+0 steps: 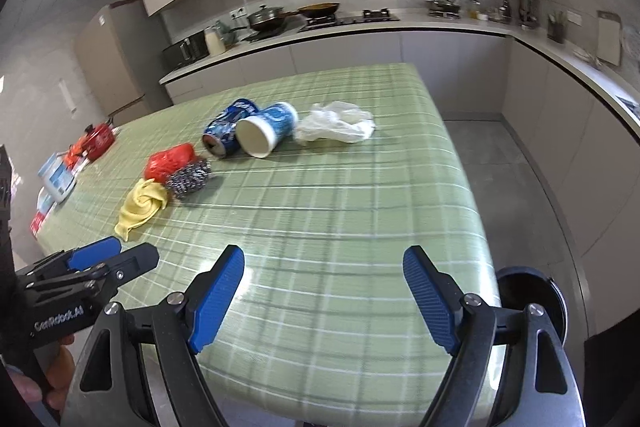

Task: Collect trash
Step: 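Move both open tools back over the table toward the yellow cloth, then grasp the yellow cloth with the left tool while the right tool grasps the steel wool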

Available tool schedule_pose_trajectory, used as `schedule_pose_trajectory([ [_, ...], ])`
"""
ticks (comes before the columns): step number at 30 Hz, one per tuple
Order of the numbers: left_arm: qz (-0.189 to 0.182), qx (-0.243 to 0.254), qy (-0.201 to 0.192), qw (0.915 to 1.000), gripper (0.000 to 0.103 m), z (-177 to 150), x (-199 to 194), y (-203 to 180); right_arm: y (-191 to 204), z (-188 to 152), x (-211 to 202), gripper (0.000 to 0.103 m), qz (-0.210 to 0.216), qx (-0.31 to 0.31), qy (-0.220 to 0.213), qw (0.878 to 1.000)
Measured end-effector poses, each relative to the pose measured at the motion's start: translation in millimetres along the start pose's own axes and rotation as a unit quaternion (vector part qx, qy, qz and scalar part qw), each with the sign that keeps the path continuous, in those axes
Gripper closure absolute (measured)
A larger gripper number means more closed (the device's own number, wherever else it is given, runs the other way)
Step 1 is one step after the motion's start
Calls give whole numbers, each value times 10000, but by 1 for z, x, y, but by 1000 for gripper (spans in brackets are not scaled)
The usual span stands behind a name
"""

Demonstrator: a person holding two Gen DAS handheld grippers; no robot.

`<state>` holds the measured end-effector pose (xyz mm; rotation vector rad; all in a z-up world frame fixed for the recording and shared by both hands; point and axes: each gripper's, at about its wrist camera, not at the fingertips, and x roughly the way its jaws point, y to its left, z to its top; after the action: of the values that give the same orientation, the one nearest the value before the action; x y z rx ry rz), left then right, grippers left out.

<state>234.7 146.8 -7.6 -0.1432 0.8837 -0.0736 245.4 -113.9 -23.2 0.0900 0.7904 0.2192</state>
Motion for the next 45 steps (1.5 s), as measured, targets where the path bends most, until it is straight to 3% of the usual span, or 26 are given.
schedule_pose_trajectory([
  [13,843,-518,25,9951,30,22,23,54,13,34,54,20,561,-192,136,9981],
  [22,1128,-647,33,9915,30,34,32,112,60,46,85,20,728,-387,266,9962],
  [30,755,-172,236,9967,30,59,62,171,119,51,118,20,520,-57,309,9982],
  [38,299,529,511,9968,30,70,97,191,173,58,161,19,361,278,439,9980],
  [45,131,629,539,9965,25,71,106,205,198,66,196,19,248,339,563,9975],
])
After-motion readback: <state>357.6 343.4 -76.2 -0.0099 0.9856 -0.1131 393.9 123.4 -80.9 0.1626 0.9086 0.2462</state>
